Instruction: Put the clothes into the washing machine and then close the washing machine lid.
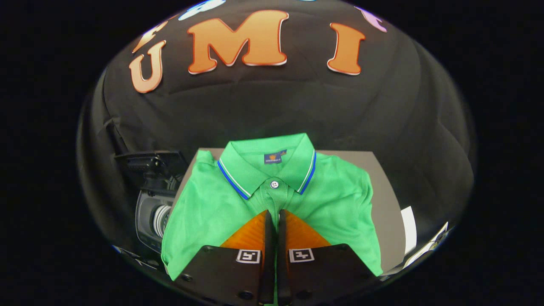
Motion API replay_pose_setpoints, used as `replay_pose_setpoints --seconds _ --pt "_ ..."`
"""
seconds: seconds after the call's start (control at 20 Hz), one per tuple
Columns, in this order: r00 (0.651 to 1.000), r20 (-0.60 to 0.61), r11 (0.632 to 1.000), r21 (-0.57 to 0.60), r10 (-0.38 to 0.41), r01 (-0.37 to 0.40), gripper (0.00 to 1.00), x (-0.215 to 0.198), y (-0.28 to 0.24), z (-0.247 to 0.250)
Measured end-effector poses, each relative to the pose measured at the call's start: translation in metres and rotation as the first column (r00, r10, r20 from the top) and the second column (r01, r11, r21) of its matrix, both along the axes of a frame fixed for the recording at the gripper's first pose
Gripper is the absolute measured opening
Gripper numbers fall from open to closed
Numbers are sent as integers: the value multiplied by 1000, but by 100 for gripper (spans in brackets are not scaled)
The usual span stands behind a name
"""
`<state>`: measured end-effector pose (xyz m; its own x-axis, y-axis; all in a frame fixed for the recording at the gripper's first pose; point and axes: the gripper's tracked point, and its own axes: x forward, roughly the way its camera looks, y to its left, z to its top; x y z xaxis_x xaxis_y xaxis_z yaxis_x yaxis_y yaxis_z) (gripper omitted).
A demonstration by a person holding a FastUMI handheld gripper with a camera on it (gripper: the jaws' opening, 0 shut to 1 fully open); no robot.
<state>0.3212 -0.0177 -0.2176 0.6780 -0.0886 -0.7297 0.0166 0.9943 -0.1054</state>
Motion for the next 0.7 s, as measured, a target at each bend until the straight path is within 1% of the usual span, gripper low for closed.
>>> replay_pose_setpoints --seconds 0.15,0.4,0.5,0.7 --pt "995 97 999 54 0 -5 11 -1 7 28" --pt "971 239 996 87 14 -36 11 -2 11 63" --pt "960 279 993 107 14 -45 11 -10 14 78" --pt "938 345 983 157 38 -98 11 -30 25 111"
